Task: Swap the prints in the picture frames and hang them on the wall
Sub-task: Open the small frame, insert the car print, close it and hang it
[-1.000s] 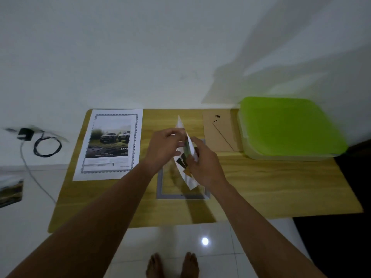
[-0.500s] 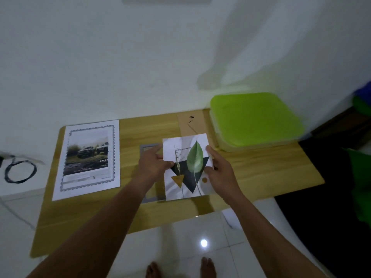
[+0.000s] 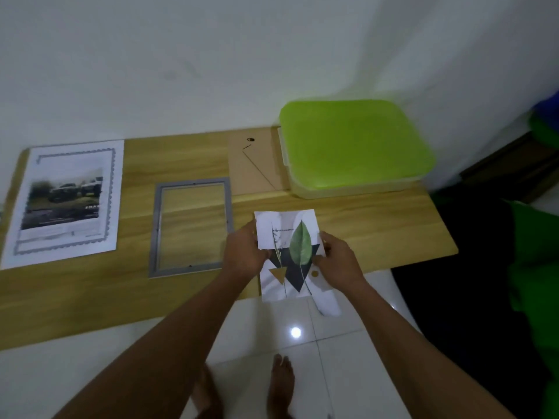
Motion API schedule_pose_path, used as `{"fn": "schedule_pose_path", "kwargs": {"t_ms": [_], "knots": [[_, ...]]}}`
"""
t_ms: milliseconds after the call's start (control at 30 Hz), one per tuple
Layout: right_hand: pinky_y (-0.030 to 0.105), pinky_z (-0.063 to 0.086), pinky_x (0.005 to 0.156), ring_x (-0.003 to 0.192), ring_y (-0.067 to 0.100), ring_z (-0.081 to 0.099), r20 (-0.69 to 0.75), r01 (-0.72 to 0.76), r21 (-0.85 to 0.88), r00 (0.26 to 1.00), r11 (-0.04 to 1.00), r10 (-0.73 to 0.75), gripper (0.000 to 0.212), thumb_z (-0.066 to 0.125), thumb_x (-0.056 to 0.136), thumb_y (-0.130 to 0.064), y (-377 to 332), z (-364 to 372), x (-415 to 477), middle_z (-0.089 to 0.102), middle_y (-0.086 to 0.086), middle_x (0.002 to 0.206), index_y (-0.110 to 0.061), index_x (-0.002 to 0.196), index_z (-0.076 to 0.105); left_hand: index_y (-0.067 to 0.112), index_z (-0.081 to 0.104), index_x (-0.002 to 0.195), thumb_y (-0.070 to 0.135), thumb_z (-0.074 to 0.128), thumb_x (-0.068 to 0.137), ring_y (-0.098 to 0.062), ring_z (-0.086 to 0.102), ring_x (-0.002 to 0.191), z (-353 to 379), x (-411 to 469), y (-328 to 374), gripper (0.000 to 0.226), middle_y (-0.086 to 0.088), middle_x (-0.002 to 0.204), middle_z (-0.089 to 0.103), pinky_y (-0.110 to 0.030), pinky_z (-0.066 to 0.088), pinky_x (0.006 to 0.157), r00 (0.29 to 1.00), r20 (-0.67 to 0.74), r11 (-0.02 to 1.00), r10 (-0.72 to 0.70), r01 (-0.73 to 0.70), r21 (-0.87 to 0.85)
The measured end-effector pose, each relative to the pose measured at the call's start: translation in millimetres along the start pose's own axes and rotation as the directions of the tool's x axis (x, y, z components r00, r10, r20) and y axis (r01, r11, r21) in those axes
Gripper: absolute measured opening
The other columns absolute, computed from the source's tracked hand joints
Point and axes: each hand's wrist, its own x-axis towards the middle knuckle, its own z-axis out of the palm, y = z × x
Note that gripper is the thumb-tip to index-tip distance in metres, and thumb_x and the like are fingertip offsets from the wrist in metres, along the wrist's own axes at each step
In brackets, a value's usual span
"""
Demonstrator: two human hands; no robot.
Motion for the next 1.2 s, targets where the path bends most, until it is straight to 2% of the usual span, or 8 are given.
{"fn": "schedule_pose_path", "kwargs": {"t_ms": [100, 200, 267, 400, 533, 767, 1067, 1200], "knots": [[0.016, 0.039, 0.061, 0.085, 0.020, 0.060, -0.001, 0.020, -0.162, 1.000, 0.987, -0.021, 0.029, 0.067, 0.081, -0.003, 10.4, -1.6, 15.5, 0.061, 0.004, 0.091, -0.016, 0.107, 0.063, 0.026, 0.060, 0.120, 0.019, 0.077, 0.072, -0.022, 0.069, 0.086, 15.0, 7.9, -2.0, 0.051, 0.002, 0.092, 0.072, -0.029, 0.052, 0.067, 0.999, -0.031, 0.983, -0.028, 0.033, 0.178], [0.027, 0.042, 0.074, 0.098, 0.025, 0.054, 0.010, 0.036, -0.279, 0.999, 0.960, -0.035, 0.042, 0.071, 0.085, -0.015, 12.1, -3.0, 21.8, 0.050, 0.007, 0.103, -0.016, 0.124, 0.056, 0.024, 0.050, 0.127, 0.035, 0.073, 0.078, -0.027, 0.061, 0.102, 16.5, 10.7, 1.9, 0.055, -0.002, 0.105, 0.064, -0.035, 0.051, 0.072, 0.997, -0.060, 0.868, -0.053, 0.075, 0.491], [0.037, 0.047, 0.088, 0.114, 0.028, 0.047, -0.005, 0.079, -0.390, 0.996, 0.918, -0.088, 0.054, 0.071, 0.086, -0.025, 12.4, -6.4, 19.7, 0.048, 0.009, 0.121, -0.019, 0.135, 0.049, 0.018, 0.045, 0.136, 0.038, 0.069, 0.082, -0.029, 0.052, 0.113, 16.2, 10.9, 6.9, 0.062, -0.005, 0.117, 0.059, -0.038, 0.049, 0.077, 0.998, -0.055, 0.806, 0.015, 0.020, 0.591], [0.049, 0.027, 0.113, 0.144, 0.030, 0.020, 0.143, 0.259, -0.615, 0.966, 0.745, -0.217, 0.067, 0.060, 0.093, -0.042, 19.5, -11.5, 22.1, 0.025, 0.006, 0.158, -0.020, 0.150, 0.033, 0.017, 0.048, 0.138, 0.053, 0.060, 0.083, -0.029, 0.040, 0.130, 14.5, 16.7, 2.5, 0.067, -0.006, 0.144, 0.047, -0.039, 0.038, 0.098, 0.978, 0.133, 0.627, 0.158, -0.204, 0.752], [0.055, 0.015, 0.116, 0.149, 0.028, 0.006, 0.261, 0.329, -0.642, 0.943, 0.693, -0.206, 0.066, 0.051, 0.096, -0.045, 24.4, -11.9, 31.2, 0.017, 0.006, 0.160, -0.018, 0.152, 0.027, 0.016, 0.042, 0.142, 0.062, 0.054, 0.086, -0.028, 0.033, 0.139, 11.5, 20.3, -5.8, 0.074, -0.006, 0.152, 0.038, -0.045, 0.029, 0.110, 0.965, 0.240, 0.535, 0.100, -0.256, 0.805], [0.053, 0.012, 0.118, 0.150, 0.026, 0.007, 0.241, 0.314, -0.602, 0.948, 0.734, -0.208, 0.067, 0.053, 0.097, -0.043, 24.5, -12.6, 34.0, 0.016, 0.005, 0.162, -0.020, 0.153, 0.026, 0.012, 0.039, 0.144, 0.056, 0.058, 0.087, -0.027, 0.033, 0.139, 10.3, 24.0, -2.2, 0.074, -0.009, 0.153, 0.035, -0.046, 0.028, 0.112, 0.962, 0.264, 0.594, 0.063, -0.249, 0.765], [0.047, 0.022, 0.116, 0.144, 0.027, 0.019, 0.218, 0.321, -0.575, 0.947, 0.753, -0.237, 0.062, 0.056, 0.096, -0.041, 13.5, -17.1, 33.1, 0.028, 0.008, 0.155, -0.017, 0.149, 0.034, 0.013, 0.032, 0.149, 0.055, 0.058, 0.088, -0.027, 0.030, 0.142, 6.3, 24.4, -1.2, 0.078, -0.010, 0.158, 0.027, -0.043, 0.031, 0.113, 0.965, 0.254, 0.651, 0.066, -0.235, 0.722], [0.044, 0.019, 0.120, 0.148, 0.027, 0.014, 0.241, 0.323, -0.533, 0.944, 0.782, -0.226, 0.065, 0.054, 0.098, -0.038, -0.6, -16.5, 32.6, 0.023, 0.011, 0.159, -0.014, 0.153, 0.029, 0.012, 0.039, 0.145, 0.051, 0.057, 0.090, -0.030, 0.039, 0.135, -3.4, 21.6, 2.8, 0.070, -0.012, 0.152, 0.037, -0.041, 0.035, 0.107, 0.973, 0.208, 0.688, 0.098, -0.217, 0.692]]}}
